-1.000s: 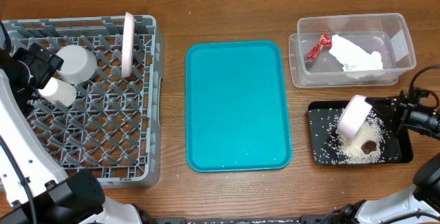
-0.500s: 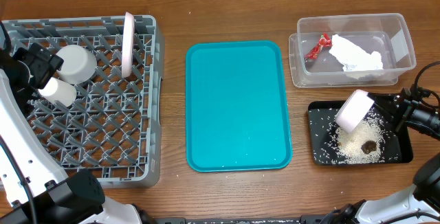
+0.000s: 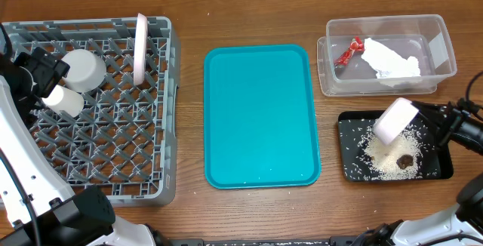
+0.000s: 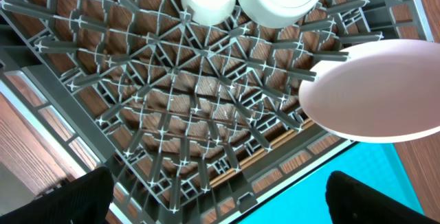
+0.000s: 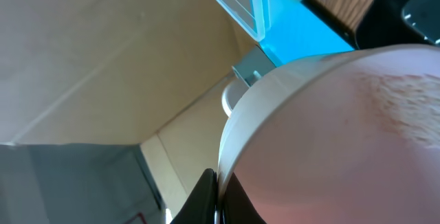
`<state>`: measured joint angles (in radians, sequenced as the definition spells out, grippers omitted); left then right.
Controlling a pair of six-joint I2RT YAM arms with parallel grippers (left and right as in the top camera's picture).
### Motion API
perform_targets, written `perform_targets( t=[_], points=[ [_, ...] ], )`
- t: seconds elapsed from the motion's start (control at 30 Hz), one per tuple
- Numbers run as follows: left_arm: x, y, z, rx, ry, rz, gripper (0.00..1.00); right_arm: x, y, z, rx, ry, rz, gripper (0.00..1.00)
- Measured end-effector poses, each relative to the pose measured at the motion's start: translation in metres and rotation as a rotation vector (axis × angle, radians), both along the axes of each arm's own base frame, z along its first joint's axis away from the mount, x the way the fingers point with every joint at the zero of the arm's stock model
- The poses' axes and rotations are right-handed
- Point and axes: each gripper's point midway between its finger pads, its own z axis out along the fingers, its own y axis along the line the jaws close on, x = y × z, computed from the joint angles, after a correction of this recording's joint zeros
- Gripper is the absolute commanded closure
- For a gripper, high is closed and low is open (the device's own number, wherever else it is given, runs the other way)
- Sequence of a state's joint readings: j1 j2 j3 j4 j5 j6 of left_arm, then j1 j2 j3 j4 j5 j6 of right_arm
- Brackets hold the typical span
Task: Sort waste into correct bins and load items into the dishwasher
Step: 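Tilt the bowl to dump the rice scraps onto the black tray, then hold the bowl tilted over the black tray to empty remaining scraps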
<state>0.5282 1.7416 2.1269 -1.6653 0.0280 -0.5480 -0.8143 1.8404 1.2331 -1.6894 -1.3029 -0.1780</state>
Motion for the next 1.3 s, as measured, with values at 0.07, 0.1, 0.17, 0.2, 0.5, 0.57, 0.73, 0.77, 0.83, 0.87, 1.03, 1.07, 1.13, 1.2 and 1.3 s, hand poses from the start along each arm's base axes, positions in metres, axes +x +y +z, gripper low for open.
perform_targets(
  t=[0.07, 0.1, 0.17, 0.2, 0.5, 0.57, 0.73, 0.77, 0.83, 0.87, 1.03, 1.07, 1.13, 1.2, 1.3],
  points=[
    [0.0, 0.0, 0.0, 0.0, 0.0, 0.0, 0.0, 0.002, -0.006, -0.002, -0.022, -0.023, -0.013, 0.97],
    [0.0, 0.0, 0.0, 0.0, 0.0, 0.0, 0.0, 0.003, -0.007, -0.003, -0.03, -0.03, -0.016, 0.97],
    [0.0, 0.0, 0.0, 0.0, 0.0, 0.0, 0.0, 0.003, -0.008, -0.003, -0.023, -0.025, -0.022, 0.97],
    [0.0, 0.0, 0.0, 0.0, 0.0, 0.0, 0.0, 0.002, -0.008, -0.002, -0.012, -0.018, -0.024, 0.96],
    [0.0, 0.0, 0.0, 0.0, 0.0, 0.0, 0.0, 0.002, -0.007, 0.002, 0.008, -0.021, -0.033, 0.97],
    [0.0, 0.0, 0.0, 0.0, 0.0, 0.0, 0.0, 0.005, -0.01, 0.0, -0.016, -0.044, -0.037, 0.97],
    [0.0, 0.0, 0.0, 0.0, 0.0, 0.0, 0.0, 0.003, -0.008, 0.003, 0.015, -0.021, -0.04, 0.96],
    [0.0, 0.0, 0.0, 0.0, 0.0, 0.0, 0.0, 0.005, -0.01, 0.001, -0.003, -0.041, -0.04, 0.97],
    [0.0, 0.0, 0.0, 0.0, 0.0, 0.0, 0.0, 0.006, -0.011, 0.0, -0.012, -0.05, -0.043, 0.96],
    [0.0, 0.0, 0.0, 0.0, 0.0, 0.0, 0.0, 0.005, -0.01, 0.001, 0.003, -0.038, -0.045, 0.96],
    [0.0, 0.0, 0.0, 0.0, 0.0, 0.0, 0.0, 0.013, -0.017, 0.0, -0.031, -0.104, -0.064, 0.96],
    [0.0, 0.0, 0.0, 0.0, 0.0, 0.0, 0.0, 0.013, -0.018, 0.0, -0.026, -0.098, -0.065, 0.96],
    [0.0, 0.0, 0.0, 0.0, 0.0, 0.0, 0.0, 0.012, -0.017, 0.001, -0.006, -0.075, -0.068, 0.96],
    [0.0, 0.0, 0.0, 0.0, 0.0, 0.0, 0.0, 0.012, -0.017, 0.0, -0.012, -0.079, -0.068, 0.96],
    [0.0, 0.0, 0.0, 0.0, 0.0, 0.0, 0.0, 0.011, -0.017, 0.001, 0.008, -0.059, -0.073, 0.96]
  ],
)
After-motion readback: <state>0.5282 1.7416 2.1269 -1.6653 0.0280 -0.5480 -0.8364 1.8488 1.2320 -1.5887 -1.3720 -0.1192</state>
